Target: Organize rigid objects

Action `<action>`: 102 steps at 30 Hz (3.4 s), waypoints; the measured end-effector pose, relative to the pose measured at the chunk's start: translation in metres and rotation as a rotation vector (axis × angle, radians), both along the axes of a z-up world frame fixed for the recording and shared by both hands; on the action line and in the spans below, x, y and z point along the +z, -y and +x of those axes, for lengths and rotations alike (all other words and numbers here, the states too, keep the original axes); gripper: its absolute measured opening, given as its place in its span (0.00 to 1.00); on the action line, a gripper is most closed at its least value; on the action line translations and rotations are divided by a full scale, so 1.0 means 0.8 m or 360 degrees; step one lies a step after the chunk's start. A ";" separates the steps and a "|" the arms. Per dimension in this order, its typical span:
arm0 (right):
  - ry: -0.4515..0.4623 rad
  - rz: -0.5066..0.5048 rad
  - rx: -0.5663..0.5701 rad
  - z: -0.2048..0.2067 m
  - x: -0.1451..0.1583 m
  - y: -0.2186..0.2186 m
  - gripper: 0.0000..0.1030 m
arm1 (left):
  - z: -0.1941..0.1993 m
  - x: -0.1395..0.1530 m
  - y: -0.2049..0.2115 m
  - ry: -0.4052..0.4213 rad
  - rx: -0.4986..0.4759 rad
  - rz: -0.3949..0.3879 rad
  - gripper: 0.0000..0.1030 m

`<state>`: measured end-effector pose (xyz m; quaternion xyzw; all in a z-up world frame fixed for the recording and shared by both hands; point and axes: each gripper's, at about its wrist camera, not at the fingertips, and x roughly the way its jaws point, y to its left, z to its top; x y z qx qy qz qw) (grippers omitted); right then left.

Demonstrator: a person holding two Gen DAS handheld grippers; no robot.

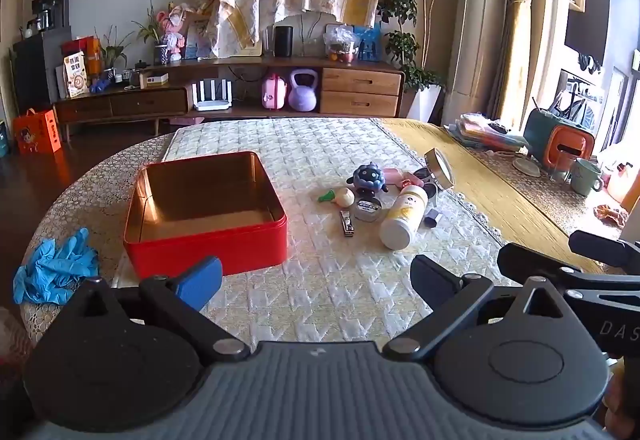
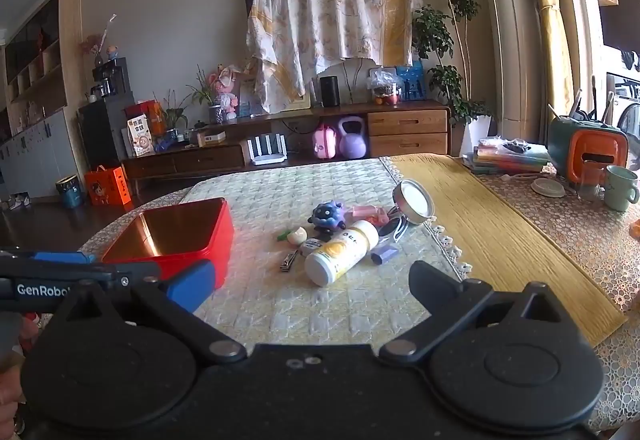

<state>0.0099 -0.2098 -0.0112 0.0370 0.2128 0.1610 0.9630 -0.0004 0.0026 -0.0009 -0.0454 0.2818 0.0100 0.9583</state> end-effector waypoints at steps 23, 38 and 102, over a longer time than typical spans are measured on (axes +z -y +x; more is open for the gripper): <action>0.0013 0.0039 -0.0002 -0.003 0.002 0.010 1.00 | -0.002 -0.002 0.007 -0.0026 -0.0038 -0.0031 0.98; 0.0013 0.0034 0.0009 -0.003 0.000 0.008 1.00 | -0.002 -0.003 0.005 -0.0035 -0.0034 -0.0041 0.98; -0.0225 -0.0346 0.0663 0.284 -0.118 0.048 0.50 | 0.303 -0.127 0.087 -0.0468 -0.0450 -0.0150 0.52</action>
